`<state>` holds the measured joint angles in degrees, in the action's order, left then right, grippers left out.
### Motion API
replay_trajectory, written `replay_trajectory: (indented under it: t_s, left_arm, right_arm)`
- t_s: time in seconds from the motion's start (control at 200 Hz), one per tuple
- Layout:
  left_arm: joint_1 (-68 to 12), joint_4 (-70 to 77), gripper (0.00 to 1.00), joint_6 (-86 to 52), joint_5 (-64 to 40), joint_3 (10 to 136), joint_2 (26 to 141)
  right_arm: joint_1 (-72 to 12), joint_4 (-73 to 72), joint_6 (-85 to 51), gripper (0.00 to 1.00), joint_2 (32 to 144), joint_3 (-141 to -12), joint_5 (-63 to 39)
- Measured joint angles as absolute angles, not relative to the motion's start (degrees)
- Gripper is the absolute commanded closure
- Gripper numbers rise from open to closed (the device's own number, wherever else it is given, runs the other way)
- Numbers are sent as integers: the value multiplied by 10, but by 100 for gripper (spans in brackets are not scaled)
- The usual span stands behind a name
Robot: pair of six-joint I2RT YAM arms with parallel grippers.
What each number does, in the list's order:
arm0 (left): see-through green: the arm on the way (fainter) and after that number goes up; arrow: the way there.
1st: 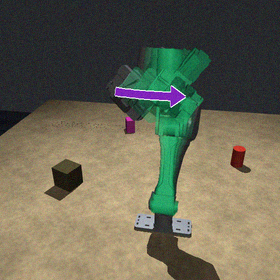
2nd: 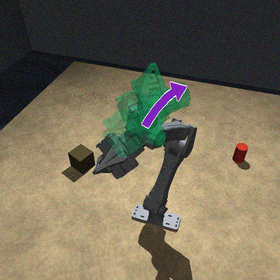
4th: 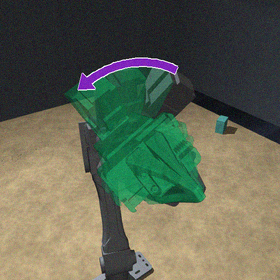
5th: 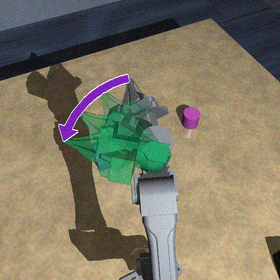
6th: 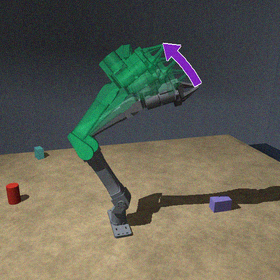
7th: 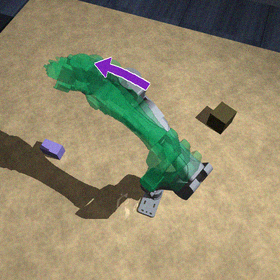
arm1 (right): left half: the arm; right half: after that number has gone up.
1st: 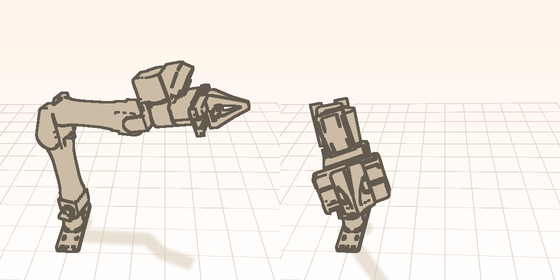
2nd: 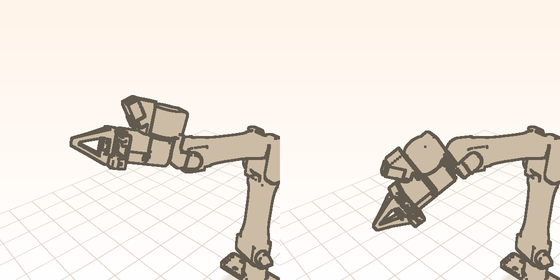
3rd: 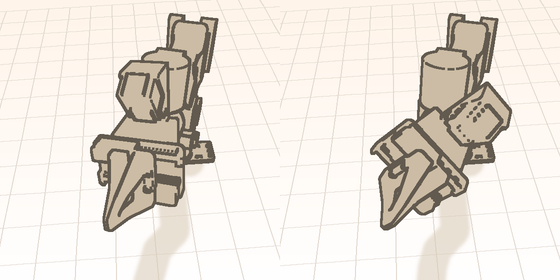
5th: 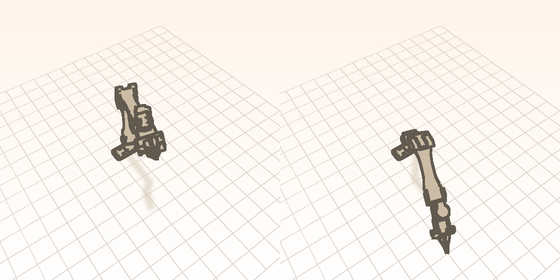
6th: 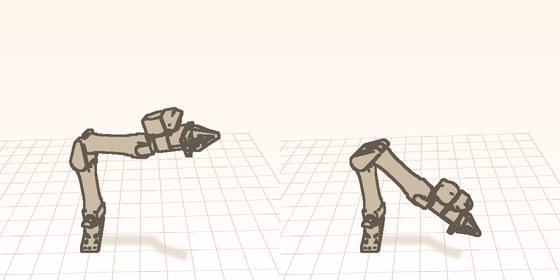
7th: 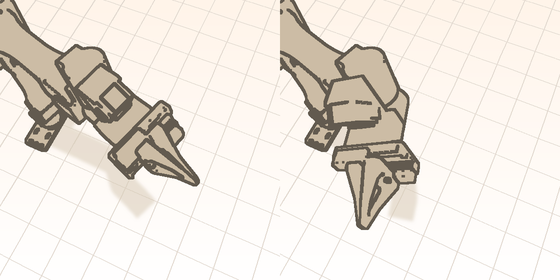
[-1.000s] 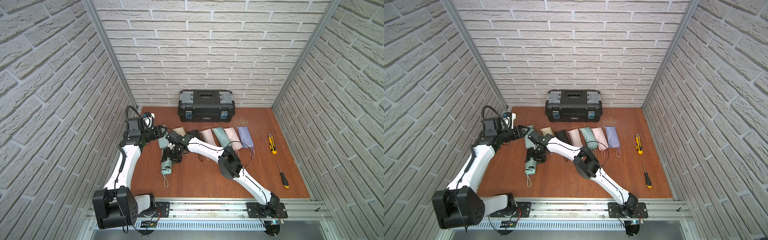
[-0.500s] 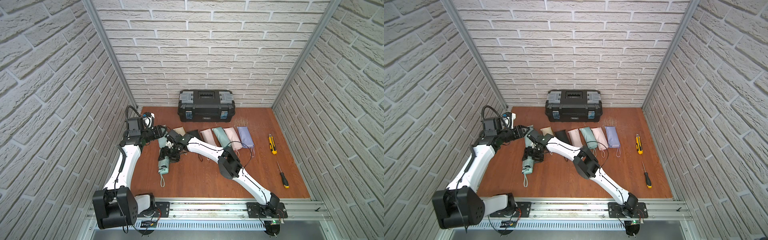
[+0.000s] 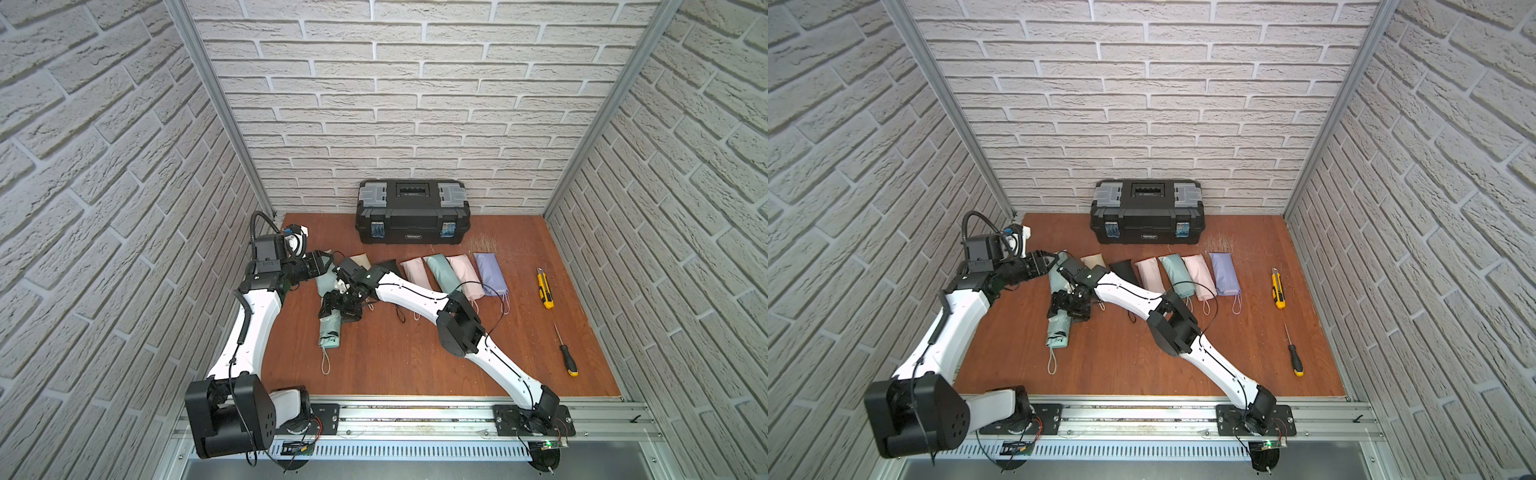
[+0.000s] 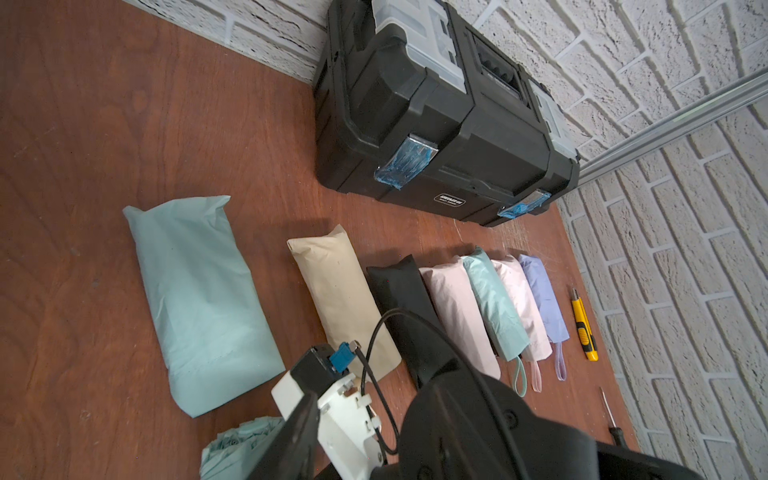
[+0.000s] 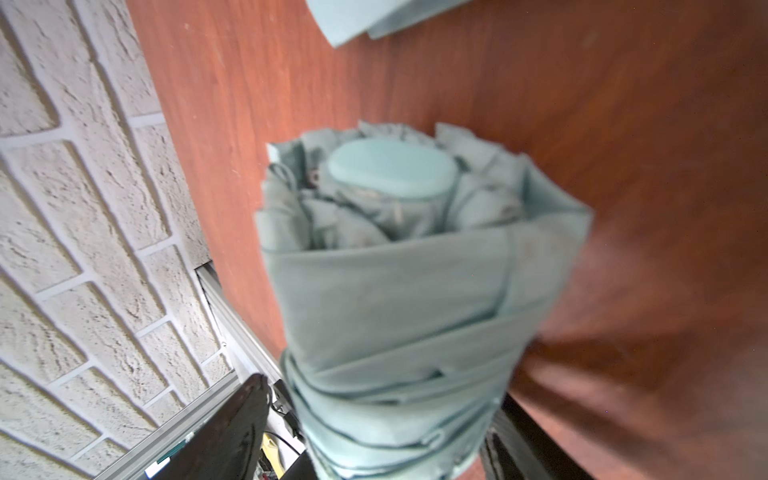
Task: Take umbrellas out of sleeves
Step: Move the umbrella to the center of the board.
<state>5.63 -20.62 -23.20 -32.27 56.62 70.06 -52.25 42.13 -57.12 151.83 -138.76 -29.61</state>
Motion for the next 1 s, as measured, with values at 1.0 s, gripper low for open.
replay_trajectory:
  t_s: [1.0]
  left_arm:
    - [59, -206, 53, -232, -323, 566, 701]
  right_arm:
    - [-507, 488, -476, 22, 1479, -1357, -218]
